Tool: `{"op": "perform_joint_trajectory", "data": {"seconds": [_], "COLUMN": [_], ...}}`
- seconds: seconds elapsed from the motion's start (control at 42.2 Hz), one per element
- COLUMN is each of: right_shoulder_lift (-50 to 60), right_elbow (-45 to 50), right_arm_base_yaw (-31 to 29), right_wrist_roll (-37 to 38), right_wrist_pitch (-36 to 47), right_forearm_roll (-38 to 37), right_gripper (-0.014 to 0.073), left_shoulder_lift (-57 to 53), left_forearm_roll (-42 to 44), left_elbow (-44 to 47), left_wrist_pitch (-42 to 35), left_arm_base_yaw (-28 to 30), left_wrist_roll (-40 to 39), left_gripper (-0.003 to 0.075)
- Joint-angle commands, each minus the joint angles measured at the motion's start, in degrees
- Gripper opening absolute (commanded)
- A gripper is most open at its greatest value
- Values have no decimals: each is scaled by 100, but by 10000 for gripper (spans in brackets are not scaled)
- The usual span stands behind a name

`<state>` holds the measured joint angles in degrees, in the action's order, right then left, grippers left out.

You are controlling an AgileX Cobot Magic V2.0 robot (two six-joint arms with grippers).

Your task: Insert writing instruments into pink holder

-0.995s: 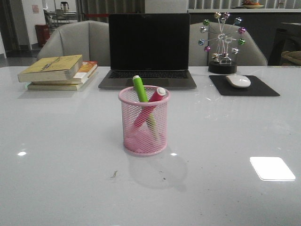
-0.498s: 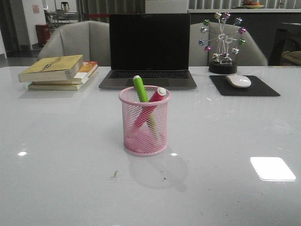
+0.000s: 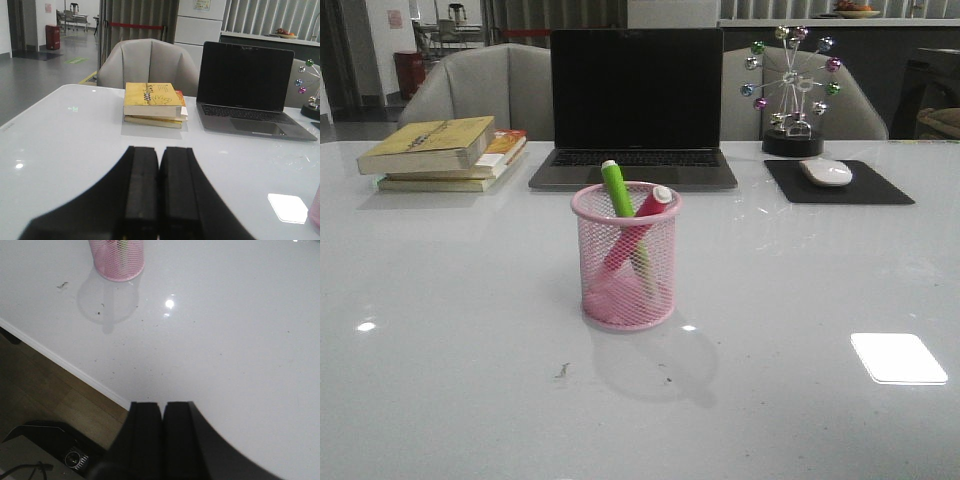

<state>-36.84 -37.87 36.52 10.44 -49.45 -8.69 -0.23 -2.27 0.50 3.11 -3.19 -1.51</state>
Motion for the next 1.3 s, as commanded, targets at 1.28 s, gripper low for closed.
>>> {"op": "perform_joint_trajectory", "data": {"seconds": [1.28], "right_shoulder_lift": [770], "right_elbow": [341], "right_arm_base_yaw": [-1096], "right_wrist_roll": [-1169], "right_wrist_pitch": [1241], "right_forearm_roll": [498], "right_gripper": [53], "left_shoulder_lift": [-101], "left_forearm_roll": [63], "left_elbow": [-5], "left_wrist_pitch": [-596], "left_arm_base_yaw": [-41], "left_wrist_roll": [-31], "left_gripper": [92]}}
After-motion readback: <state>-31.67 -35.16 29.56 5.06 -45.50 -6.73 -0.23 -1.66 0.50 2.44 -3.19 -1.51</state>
